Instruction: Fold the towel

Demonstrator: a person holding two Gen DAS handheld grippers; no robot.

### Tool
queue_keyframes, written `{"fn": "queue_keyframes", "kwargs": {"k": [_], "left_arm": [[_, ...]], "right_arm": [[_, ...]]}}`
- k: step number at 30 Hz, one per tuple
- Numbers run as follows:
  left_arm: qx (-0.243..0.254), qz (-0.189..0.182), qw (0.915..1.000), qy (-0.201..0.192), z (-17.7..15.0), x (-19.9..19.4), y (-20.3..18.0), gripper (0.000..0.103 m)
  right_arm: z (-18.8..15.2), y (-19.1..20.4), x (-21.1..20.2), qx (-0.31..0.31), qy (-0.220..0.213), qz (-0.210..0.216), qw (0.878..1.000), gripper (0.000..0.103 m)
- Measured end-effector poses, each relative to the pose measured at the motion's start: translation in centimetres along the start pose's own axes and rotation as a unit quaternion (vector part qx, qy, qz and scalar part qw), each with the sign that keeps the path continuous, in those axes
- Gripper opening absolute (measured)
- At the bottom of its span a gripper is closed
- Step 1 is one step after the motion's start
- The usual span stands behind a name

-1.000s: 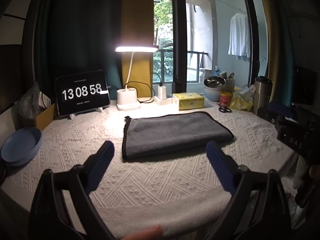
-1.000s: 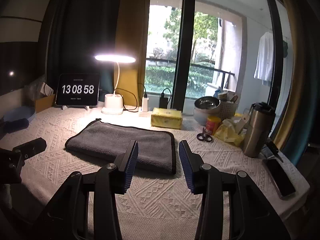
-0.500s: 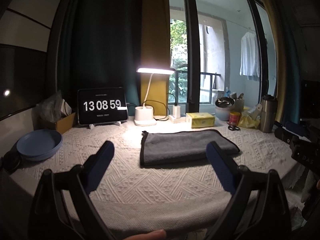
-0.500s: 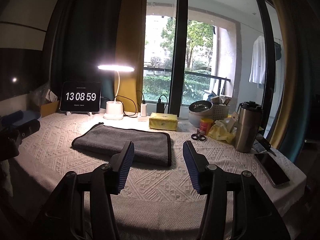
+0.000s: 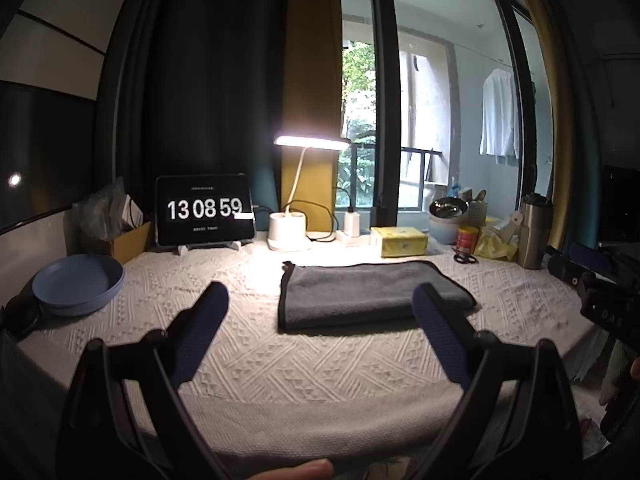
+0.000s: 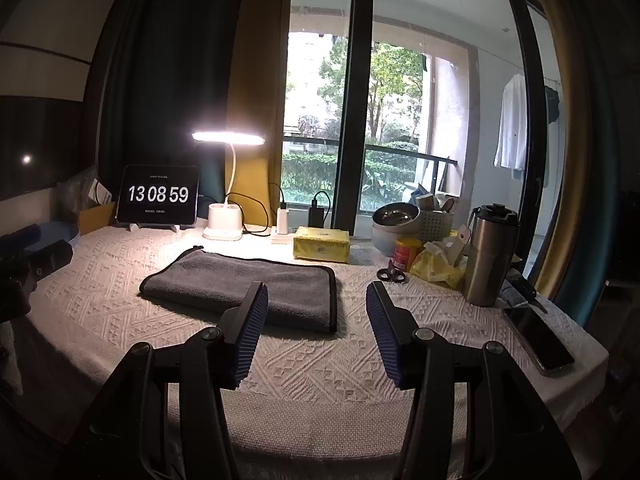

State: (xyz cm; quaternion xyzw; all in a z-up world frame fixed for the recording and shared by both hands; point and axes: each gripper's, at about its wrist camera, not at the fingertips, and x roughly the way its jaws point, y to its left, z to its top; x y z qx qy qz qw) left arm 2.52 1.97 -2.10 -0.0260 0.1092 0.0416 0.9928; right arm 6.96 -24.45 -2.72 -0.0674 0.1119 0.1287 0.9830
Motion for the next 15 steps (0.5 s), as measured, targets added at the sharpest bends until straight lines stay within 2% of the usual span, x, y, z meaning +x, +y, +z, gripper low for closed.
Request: {"fn": "queue_keyframes", "kwargs": {"k": [15], "left_arm": [[-0.003,0.001,1.0,0.003,-0.17,0.08,0.11,0.094]], "right_arm": [[-0.05,0.01,-0.01,0.0,-0.001,0.0,1.0,0.054]]}}
